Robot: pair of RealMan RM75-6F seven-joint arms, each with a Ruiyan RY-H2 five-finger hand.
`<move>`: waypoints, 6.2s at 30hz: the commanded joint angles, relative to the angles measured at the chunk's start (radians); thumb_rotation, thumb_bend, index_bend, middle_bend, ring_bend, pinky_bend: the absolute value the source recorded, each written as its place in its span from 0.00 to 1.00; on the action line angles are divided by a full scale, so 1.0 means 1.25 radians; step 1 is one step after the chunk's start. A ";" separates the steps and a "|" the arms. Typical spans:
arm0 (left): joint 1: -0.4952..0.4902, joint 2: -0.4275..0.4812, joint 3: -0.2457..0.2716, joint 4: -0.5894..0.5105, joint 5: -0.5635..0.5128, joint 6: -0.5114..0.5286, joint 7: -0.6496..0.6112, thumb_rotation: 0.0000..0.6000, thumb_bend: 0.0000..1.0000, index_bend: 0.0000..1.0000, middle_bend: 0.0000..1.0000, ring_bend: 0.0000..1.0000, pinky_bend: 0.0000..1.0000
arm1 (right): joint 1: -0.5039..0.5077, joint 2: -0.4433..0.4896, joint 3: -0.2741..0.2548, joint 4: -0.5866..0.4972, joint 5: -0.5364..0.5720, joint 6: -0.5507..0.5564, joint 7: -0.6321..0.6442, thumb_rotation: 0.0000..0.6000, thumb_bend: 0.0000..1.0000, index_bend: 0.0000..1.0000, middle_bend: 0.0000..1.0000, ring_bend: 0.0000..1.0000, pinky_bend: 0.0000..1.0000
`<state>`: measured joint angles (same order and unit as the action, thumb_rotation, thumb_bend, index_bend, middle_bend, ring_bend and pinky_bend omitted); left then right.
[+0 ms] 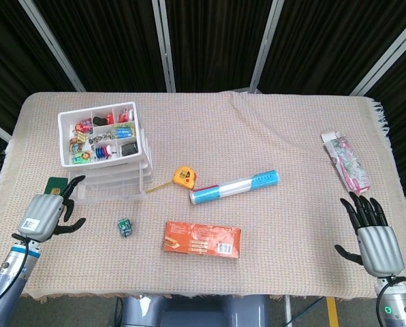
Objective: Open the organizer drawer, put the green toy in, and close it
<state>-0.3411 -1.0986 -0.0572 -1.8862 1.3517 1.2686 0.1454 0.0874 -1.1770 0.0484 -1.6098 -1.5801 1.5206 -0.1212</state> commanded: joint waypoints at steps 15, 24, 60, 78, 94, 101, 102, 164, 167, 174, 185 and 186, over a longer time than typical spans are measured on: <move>0.058 0.071 0.127 0.108 0.427 0.141 -0.015 1.00 0.25 0.31 0.82 0.81 0.69 | -0.007 0.009 0.014 -0.008 0.007 0.023 0.007 1.00 0.00 0.09 0.00 0.00 0.02; 0.012 0.005 0.100 0.122 0.351 -0.002 0.080 1.00 0.27 0.34 0.84 0.82 0.69 | -0.010 0.017 0.017 -0.013 0.005 0.033 0.017 1.00 0.00 0.09 0.00 0.00 0.02; -0.119 -0.223 0.029 0.192 0.021 -0.272 0.432 1.00 0.27 0.31 0.85 0.84 0.69 | -0.015 0.029 0.027 -0.014 0.008 0.047 0.048 1.00 0.01 0.09 0.00 0.00 0.02; -0.139 -0.268 0.038 0.252 -0.023 -0.268 0.466 1.00 0.25 0.33 0.85 0.84 0.69 | -0.014 0.027 0.027 -0.013 0.010 0.042 0.052 1.00 0.01 0.09 0.00 0.00 0.02; -0.142 -0.297 0.051 0.275 -0.020 -0.249 0.426 1.00 0.33 0.52 0.86 0.85 0.69 | -0.015 0.029 0.023 -0.014 0.005 0.040 0.054 1.00 0.00 0.09 0.00 0.00 0.02; -0.138 -0.280 0.071 0.261 0.031 -0.223 0.392 1.00 0.33 0.56 0.86 0.85 0.69 | -0.015 0.028 0.023 -0.016 0.003 0.042 0.050 1.00 0.01 0.09 0.00 0.00 0.02; -0.137 -0.278 0.073 0.259 0.035 -0.220 0.387 1.00 0.33 0.56 0.86 0.85 0.69 | -0.015 0.028 0.023 -0.016 0.003 0.043 0.049 1.00 0.01 0.09 0.00 0.00 0.02; -0.194 0.042 -0.064 0.019 -0.107 -0.133 0.279 1.00 0.32 0.33 0.86 0.84 0.69 | -0.035 0.046 0.021 -0.048 -0.042 0.093 0.045 1.00 0.01 0.09 0.00 0.00 0.02; -0.194 0.044 -0.060 0.017 -0.103 -0.132 0.286 1.00 0.32 0.32 0.85 0.84 0.69 | -0.035 0.047 0.020 -0.049 -0.043 0.092 0.047 1.00 0.00 0.09 0.00 0.00 0.02; -0.181 0.049 -0.046 0.013 -0.060 -0.109 0.278 1.00 0.30 0.31 0.73 0.72 0.57 | -0.034 0.046 0.021 -0.047 -0.040 0.089 0.045 1.00 0.01 0.09 0.00 0.00 0.02; -0.104 0.044 0.056 0.132 0.308 0.078 0.244 1.00 0.60 0.28 0.20 0.23 0.25 | -0.036 0.044 0.027 -0.049 -0.035 0.096 0.041 1.00 0.00 0.09 0.00 0.00 0.02; -0.100 0.044 0.064 0.146 0.332 0.089 0.249 1.00 0.65 0.27 0.17 0.19 0.22 | -0.037 0.044 0.028 -0.050 -0.034 0.097 0.043 1.00 0.01 0.10 0.00 0.00 0.02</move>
<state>-0.5036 -1.0390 -0.0302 -1.7817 1.6304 1.2924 0.4674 0.0423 -1.1219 0.0814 -1.6710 -1.6239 1.6401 -0.0696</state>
